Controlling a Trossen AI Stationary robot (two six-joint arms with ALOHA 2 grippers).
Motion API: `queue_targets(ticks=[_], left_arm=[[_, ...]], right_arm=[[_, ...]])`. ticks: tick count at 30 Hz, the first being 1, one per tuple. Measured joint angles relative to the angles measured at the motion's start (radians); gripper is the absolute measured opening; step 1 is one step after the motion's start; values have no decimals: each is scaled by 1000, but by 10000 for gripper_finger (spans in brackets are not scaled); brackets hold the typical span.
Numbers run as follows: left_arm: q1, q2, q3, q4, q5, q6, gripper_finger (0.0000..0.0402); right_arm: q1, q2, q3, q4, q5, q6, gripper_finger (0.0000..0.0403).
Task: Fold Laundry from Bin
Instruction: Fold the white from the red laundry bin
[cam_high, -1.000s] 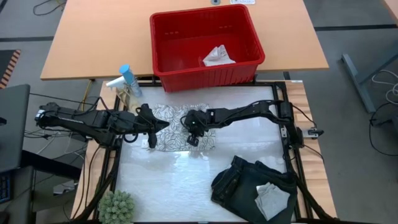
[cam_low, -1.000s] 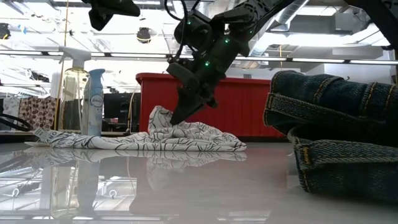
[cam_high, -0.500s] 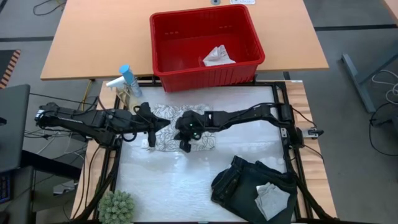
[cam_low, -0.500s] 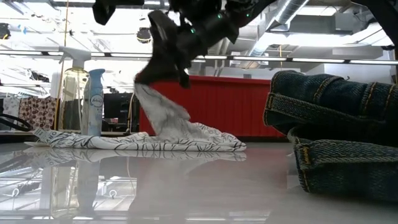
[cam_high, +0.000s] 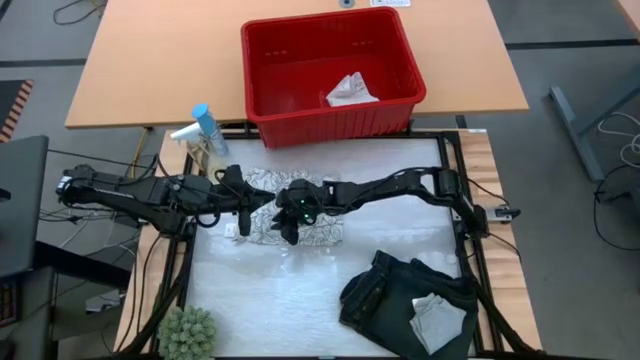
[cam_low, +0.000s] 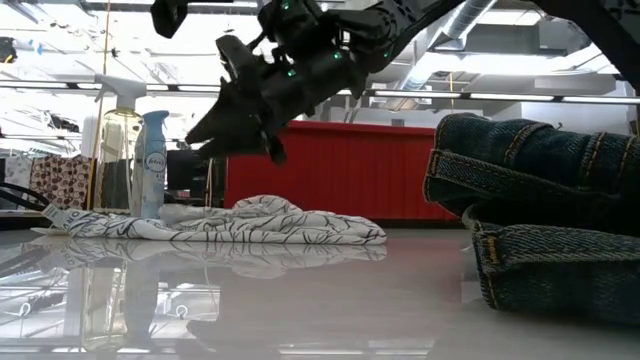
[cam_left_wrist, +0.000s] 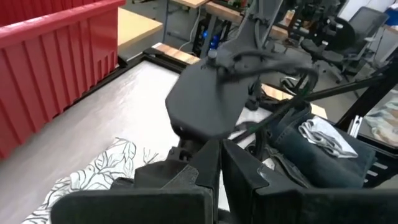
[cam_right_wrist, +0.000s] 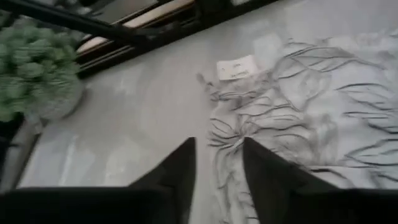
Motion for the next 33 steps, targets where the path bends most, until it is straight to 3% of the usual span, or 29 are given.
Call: queue_targets(ticks=[5,8,11,17,23,33], left_arm=[[0,1,0,3,66,-9,7],[-9,10,0,5,155,7,7],[-42,54,1,6,157,40,7],[-84,135,0,8,1,36,7],[-85,153,0,18,-25,36,7],[-85,145,0,12,-71,37,7]], right_arm=[[-11,-58,1,-15,-35,-119,231],[-26,-111,2,-152,10,-257,235],[-53,-127,2,-306,81,-380,227],[-107,-98,0,-496,121,-358,160],[-106,-86,0,-536,143,-359,26],[-104,-86,-15,-578,207,-359,14]])
